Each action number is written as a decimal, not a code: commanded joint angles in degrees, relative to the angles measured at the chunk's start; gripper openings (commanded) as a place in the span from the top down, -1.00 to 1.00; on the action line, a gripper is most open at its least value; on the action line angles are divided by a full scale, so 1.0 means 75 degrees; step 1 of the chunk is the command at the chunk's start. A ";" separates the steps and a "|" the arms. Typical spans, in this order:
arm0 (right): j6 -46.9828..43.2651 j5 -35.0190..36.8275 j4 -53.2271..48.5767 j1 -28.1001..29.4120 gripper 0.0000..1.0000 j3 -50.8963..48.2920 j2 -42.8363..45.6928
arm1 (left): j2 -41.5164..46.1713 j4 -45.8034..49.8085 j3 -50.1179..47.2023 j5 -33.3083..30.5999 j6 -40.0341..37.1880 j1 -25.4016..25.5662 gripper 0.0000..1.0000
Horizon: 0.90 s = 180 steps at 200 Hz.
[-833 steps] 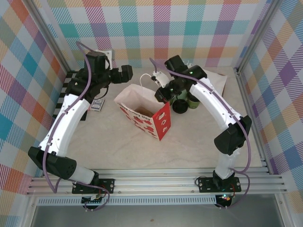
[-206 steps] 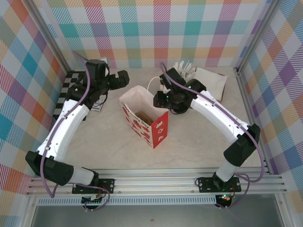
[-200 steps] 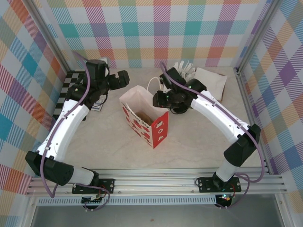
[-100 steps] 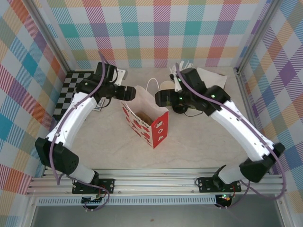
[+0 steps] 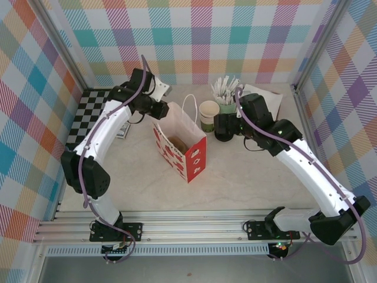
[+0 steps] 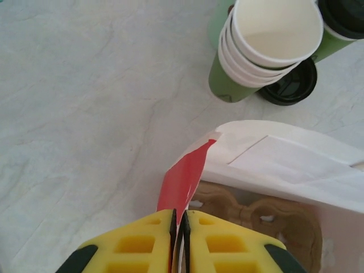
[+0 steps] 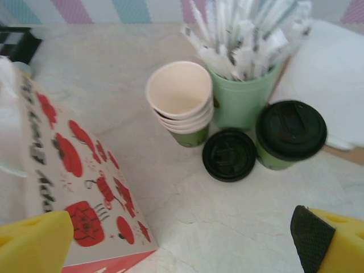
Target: Pack the takeout coffee
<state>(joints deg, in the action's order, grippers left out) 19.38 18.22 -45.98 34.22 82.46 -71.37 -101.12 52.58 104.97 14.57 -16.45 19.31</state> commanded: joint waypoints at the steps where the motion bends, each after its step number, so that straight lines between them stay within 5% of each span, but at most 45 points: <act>1: 0.0569 -0.0224 0.0090 -0.0583 -1.00 -0.0014 0.0138 | -0.0354 0.0343 0.0530 0.0602 -0.0507 -0.0090 0.74; 41: 0.0338 -0.0496 -0.0539 -0.1148 -1.00 0.0104 -0.0329 | -0.0975 0.0515 0.1242 0.1531 -0.0881 -0.0090 0.79; 94: 0.0202 -0.1669 -0.0385 -0.2161 -1.00 -0.0225 -0.0756 | -0.1134 0.0677 0.1791 0.1638 -0.1021 -0.0120 0.68; 130: -0.0329 -0.2505 -0.0210 -0.3118 -1.00 -0.0297 -0.1610 | -0.0677 0.0373 0.1557 0.1538 -0.0485 -0.0315 0.06; 149: -0.0652 -0.2948 -0.0008 -0.3504 -1.00 -0.0203 -0.2052 | -0.0080 -0.0261 0.0941 0.1450 0.0111 -0.0452 -0.49; 180: -0.1025 -0.2983 0.0278 -0.3814 -1.00 0.0115 -0.2940 | 0.0919 -0.1451 -0.0178 -0.0259 0.1530 -0.0477 -0.96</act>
<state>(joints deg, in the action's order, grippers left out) 15.68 -1.32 -46.44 6.72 81.28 -89.78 -101.69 49.98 107.63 22.17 -14.76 16.40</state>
